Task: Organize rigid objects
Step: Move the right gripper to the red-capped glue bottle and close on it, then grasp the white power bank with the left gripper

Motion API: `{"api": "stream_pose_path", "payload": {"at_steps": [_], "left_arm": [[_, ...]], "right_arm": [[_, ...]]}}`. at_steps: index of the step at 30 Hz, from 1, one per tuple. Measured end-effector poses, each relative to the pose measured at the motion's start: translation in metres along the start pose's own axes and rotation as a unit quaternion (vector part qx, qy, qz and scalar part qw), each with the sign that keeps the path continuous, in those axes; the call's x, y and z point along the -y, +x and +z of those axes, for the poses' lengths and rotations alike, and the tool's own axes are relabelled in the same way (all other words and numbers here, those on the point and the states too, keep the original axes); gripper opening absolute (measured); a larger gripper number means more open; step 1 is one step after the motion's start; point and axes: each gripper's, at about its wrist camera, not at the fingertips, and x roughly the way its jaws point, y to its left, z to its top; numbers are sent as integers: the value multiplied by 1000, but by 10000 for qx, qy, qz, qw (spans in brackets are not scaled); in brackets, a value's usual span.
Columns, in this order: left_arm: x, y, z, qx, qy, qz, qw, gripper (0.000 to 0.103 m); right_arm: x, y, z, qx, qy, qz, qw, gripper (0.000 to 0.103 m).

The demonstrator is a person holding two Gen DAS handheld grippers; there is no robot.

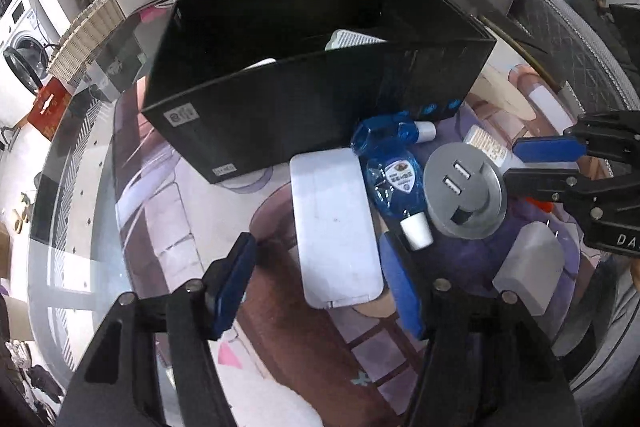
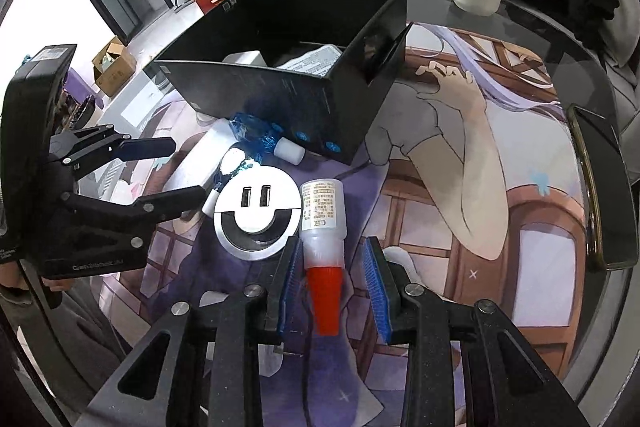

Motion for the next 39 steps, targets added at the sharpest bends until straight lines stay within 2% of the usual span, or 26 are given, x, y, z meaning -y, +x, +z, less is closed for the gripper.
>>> {"api": "stream_pose_path", "payload": {"at_steps": [7, 9, 10, 14, 15, 16, 22, 25, 28, 32, 37, 38, 39], "left_arm": [[-1, 2, 4, -40, -121, -100, 9999, 61], [1, 0, 3, -1, -17, -126, 9999, 43], [2, -1, 3, 6, 26, -147, 9999, 40], [0, -2, 4, -10, 9, -179, 9998, 39], [0, -3, 3, -12, -1, -184, 9998, 39], [0, -3, 3, -20, 3, -181, 9998, 39], [1, -12, -1, -53, -27, -289, 9996, 38], [0, -27, -1, 204, -54, -301, 9993, 38], [0, -45, 0, 533, -2, -162, 9984, 38], [0, -69, 1, 1080, 71, -42, 9941, 38], [-2, -88, -1, 1584, 217, 22, 9871, 38], [-2, -92, -3, 1641, 218, 3, 9862, 38], [-3, -95, -3, 1728, 214, -27, 9847, 38]], "right_arm": [[-6, 12, 6, 16, -70, -130, 9999, 32], [-8, 13, 8, 33, -81, -145, 9999, 32], [-9, 14, 9, 36, -85, -146, 9999, 32], [-12, 17, 10, 44, -182, -223, 9996, 32], [-14, 18, 11, 38, -206, -245, 9995, 27], [-14, 18, 11, 26, -223, -211, 9995, 26], [-14, 14, 13, 45, -150, -114, 9998, 25], [-15, 4, 15, 230, -185, -183, 9994, 25], [-17, -3, 14, 368, -162, -138, 9991, 25], [-22, -19, 16, 726, -221, -98, 9971, 25], [-30, -41, 17, 1285, -309, -155, 9911, 24], [-30, -46, 17, 1375, -317, -148, 9899, 20], [-32, -49, 17, 1439, -339, -128, 9889, 6]]}}
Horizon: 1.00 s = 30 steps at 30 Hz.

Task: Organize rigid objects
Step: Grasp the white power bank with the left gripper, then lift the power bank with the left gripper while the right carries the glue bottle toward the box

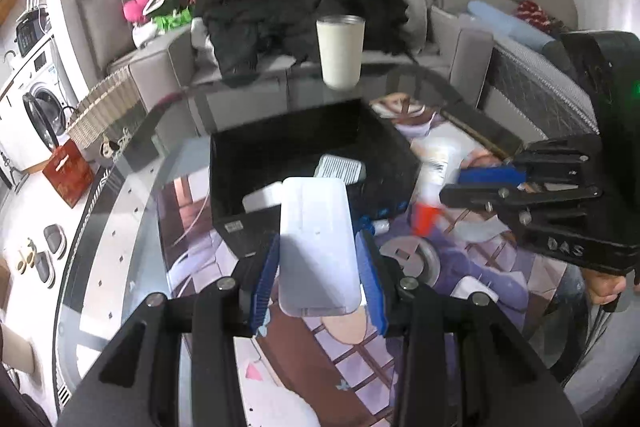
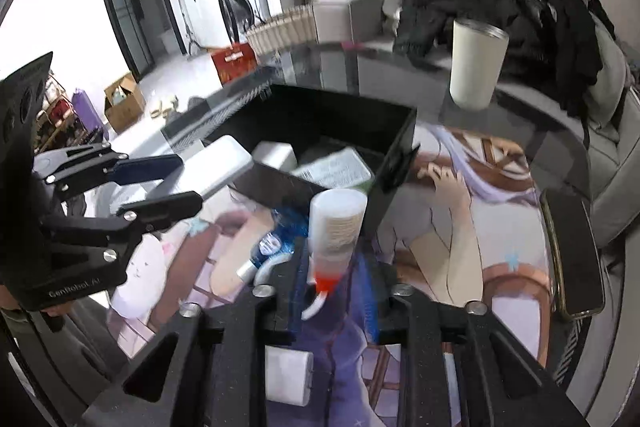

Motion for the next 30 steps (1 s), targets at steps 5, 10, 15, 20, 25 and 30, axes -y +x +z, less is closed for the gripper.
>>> {"api": "stream_pose_path", "payload": {"at_steps": [5, 10, 15, 20, 25, 30], "left_arm": [[-4, -7, 5, 177, -132, -108, 9997, 38], [-9, -3, 4, 43, -332, -274, 9991, 38], [-7, 7, -1, -202, -333, -100, 9992, 38], [-4, 10, -4, -289, -261, 123, 9992, 38], [-4, 14, -4, -382, -289, 51, 9988, 38], [-4, 17, -7, -449, -293, 26, 9986, 38]], "right_arm": [[-4, -6, 2, 104, -94, -21, 9999, 4], [1, 10, -4, -214, 31, 119, 9997, 4], [16, 25, -9, -572, 359, 76, 9977, 17], [50, 45, -11, -793, 884, -64, 9929, 30], [65, 65, -8, -902, 1364, 105, 9865, 47], [55, 76, -5, -1041, 1219, 79, 9870, 51]]}}
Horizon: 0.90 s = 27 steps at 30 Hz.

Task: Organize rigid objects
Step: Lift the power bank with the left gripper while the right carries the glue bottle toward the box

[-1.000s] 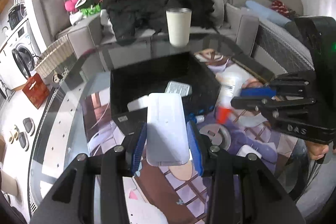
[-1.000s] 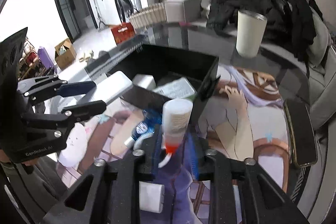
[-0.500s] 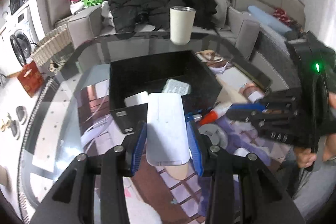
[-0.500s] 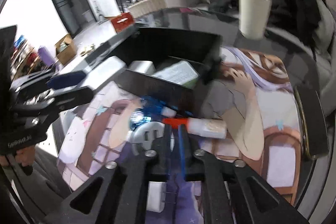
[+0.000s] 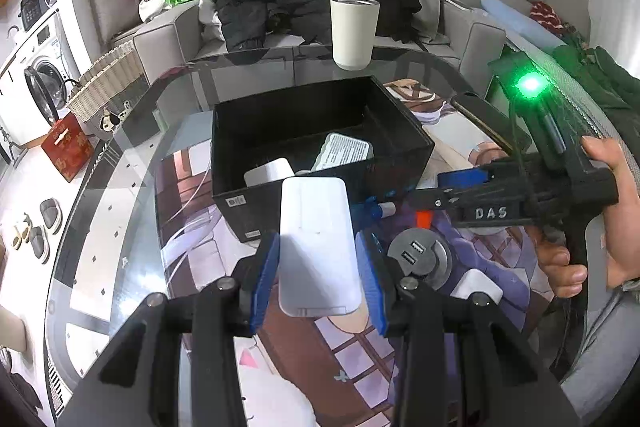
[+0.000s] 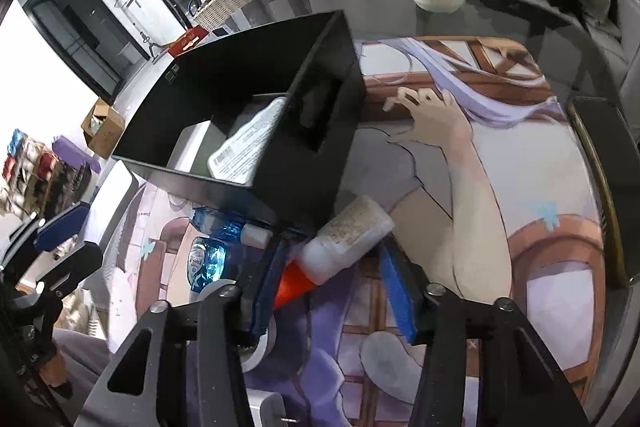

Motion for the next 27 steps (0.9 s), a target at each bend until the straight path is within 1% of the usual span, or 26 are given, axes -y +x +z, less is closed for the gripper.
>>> {"api": "stream_pose_path", "payload": {"at_steps": [2, 3, 4, 5, 6, 9, 13, 16, 17, 19, 22, 23, 25, 27], "left_arm": [[0, 1, -1, -39, -13, -20, 10000, 38], [0, 2, -1, -60, -31, -38, 10000, 38], [0, 2, -1, -66, -36, -49, 10000, 38], [0, 1, -2, -65, -34, -48, 10000, 38], [0, 0, -2, -49, -32, -38, 10000, 38], [1, -7, -3, 78, 22, 41, 10000, 38], [0, -21, 0, 346, -24, 6, 9994, 38], [0, -33, 3, 618, -20, 69, 9981, 38], [-1, -37, 4, 715, -47, 65, 9974, 38], [0, -49, 6, 1028, -17, 155, 9946, 38], [1, -64, 9, 1440, 50, 291, 9891, 38], [0, -67, 11, 1515, 31, 293, 9880, 38], [-4, -70, 16, 1642, -68, 293, 9860, 38], [-8, -71, 23, 1749, -124, 299, 9841, 38]], "right_arm": [[-10, 3, -2, -23, -255, -262, 9993, 51], [-15, 4, -3, -25, -396, -377, 9985, 46], [-19, 5, -5, -30, -562, -530, 9970, 32], [-22, 5, -8, -35, -693, -747, 9948, 23], [-23, 5, -10, -50, -717, -847, 9938, 22], [-14, -1, -14, -68, -554, -861, 9947, 20], [-8, -19, -19, 199, -372, -835, 9956, 20], [-12, -39, -23, 527, -312, -720, 9955, 20], [-15, -47, -22, 689, -336, -679, 9947, 20], [-25, -64, -21, 1105, -488, -683, 9903, 20], [-45, -86, -20, 1686, -770, -672, 9804, 20], [-51, -94, -17, 1910, -835, -554, 9765, 20], [-60, -108, -18, 2280, -906, -530, 9680, 20], [-69, -118, -17, 2532, -1005, -478, 9610, 20]]}}
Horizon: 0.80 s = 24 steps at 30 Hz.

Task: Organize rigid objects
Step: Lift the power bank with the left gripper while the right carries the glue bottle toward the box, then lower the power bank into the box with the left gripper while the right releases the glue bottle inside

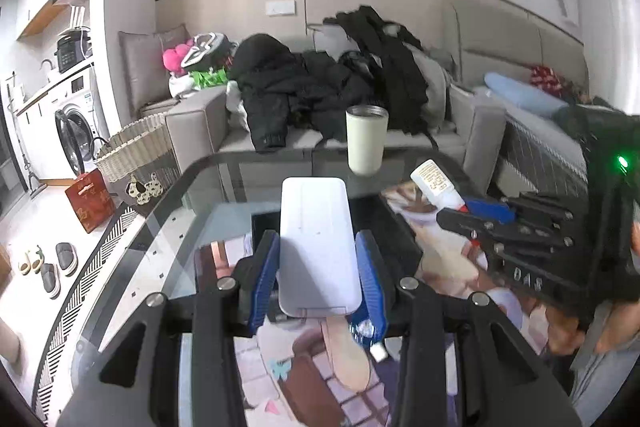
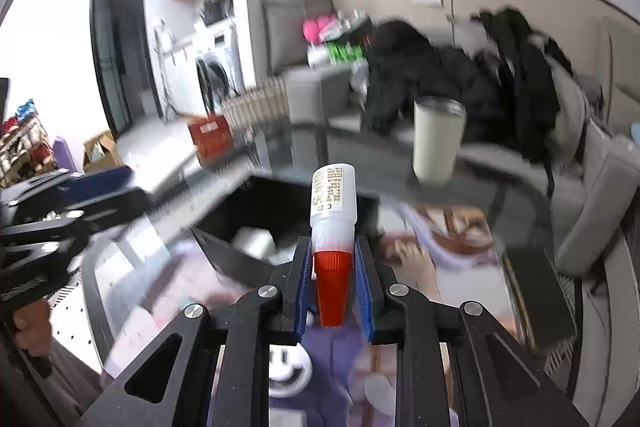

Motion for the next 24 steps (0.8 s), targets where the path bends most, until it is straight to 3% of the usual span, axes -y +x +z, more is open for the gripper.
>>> {"api": "stream_pose_path", "payload": {"at_steps": [5, 12, 17, 21, 24], "left_arm": [[-8, 16, 19, 192, -111, 157, 9996, 38], [-26, 56, 31, -19, -556, 361, 9978, 38], [-33, 92, 30, -502, -738, 438, 9950, 38], [-37, 121, 23, -1189, -956, 286, 9879, 38], [-34, 130, 18, -1430, -949, 241, 9849, 38]], "right_arm": [[-12, 6, 21, 253, -95, 20, 9996, 20], [-11, 33, 41, 179, 104, -102, 9997, 20], [-3, 64, 47, -284, 340, -96, 9990, 19], [1, 89, 38, -840, 418, -93, 9955, 19], [9, 103, 32, -1253, 620, 46, 9902, 19]]}}
